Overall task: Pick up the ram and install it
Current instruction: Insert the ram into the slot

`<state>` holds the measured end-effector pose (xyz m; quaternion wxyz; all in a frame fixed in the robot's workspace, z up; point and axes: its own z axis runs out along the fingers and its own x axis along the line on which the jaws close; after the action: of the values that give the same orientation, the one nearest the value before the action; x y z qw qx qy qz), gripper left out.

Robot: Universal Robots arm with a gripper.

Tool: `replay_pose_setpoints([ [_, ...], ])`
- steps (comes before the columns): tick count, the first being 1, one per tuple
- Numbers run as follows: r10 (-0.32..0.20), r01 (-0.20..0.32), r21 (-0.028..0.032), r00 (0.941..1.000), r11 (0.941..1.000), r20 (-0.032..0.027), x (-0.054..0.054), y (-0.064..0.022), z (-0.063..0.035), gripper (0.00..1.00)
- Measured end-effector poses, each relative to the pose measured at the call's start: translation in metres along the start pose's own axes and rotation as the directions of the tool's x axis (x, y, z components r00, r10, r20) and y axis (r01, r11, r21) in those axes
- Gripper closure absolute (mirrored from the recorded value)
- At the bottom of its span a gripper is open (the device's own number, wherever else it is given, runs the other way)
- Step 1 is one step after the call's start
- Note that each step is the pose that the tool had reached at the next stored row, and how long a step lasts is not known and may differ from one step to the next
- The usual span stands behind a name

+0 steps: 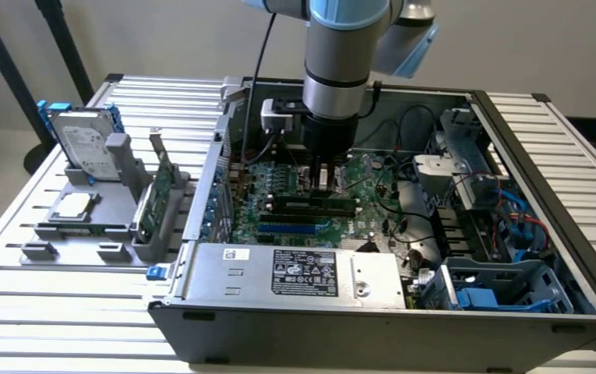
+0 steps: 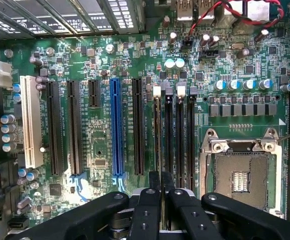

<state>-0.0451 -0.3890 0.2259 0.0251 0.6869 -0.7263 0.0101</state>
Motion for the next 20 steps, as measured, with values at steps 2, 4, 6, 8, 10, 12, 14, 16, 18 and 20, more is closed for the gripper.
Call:
replay_pose_setpoints([
  [2, 0.000, 0.000, 0.0000, 1.0000, 1.0000, 0.0001, 0.000, 0.0000, 0.0001, 0.85],
  [4, 0.000, 0.000, 0.0001, 1.0000, 1.0000, 0.0004, 0.000, 0.0000, 0.0002, 0.85],
  [6, 0.000, 0.000, 0.0001, 1.0000, 1.0000, 0.0026, 0.000, 0.0001, -0.0009, 0.79],
  [8, 0.000, 0.000, -0.0001, 1.0000, 1.0000, 0.0054, 0.000, 0.0001, -0.0039, 0.79],
  [10, 0.000, 0.000, -0.0004, 1.0000, 1.0000, 0.0092, 0.001, 0.0002, -0.0083, 0.79],
  [12, 0.000, 0.000, -0.0006, 0.9999, 1.0000, 0.0128, 0.001, 0.0003, -0.0121, 0.79],
  [14, 0.000, 0.000, -0.0007, 0.9999, 1.0000, 0.0149, 0.001, 0.0005, -0.0141, 0.79],
  [16, 0.000, 0.000, -0.0007, 0.9999, 1.0000, 0.0155, 0.001, 0.0006, -0.0152, 0.79],
  [18, 0.000, 0.000, -0.0008, 0.9999, 1.0000, 0.0160, 0.001, 0.0007, -0.0167, 0.79],
  [20, 0.000, 0.000, -0.0008, 0.9998, 1.0000, 0.0178, 0.001, 0.0008, -0.0169, 0.87],
])
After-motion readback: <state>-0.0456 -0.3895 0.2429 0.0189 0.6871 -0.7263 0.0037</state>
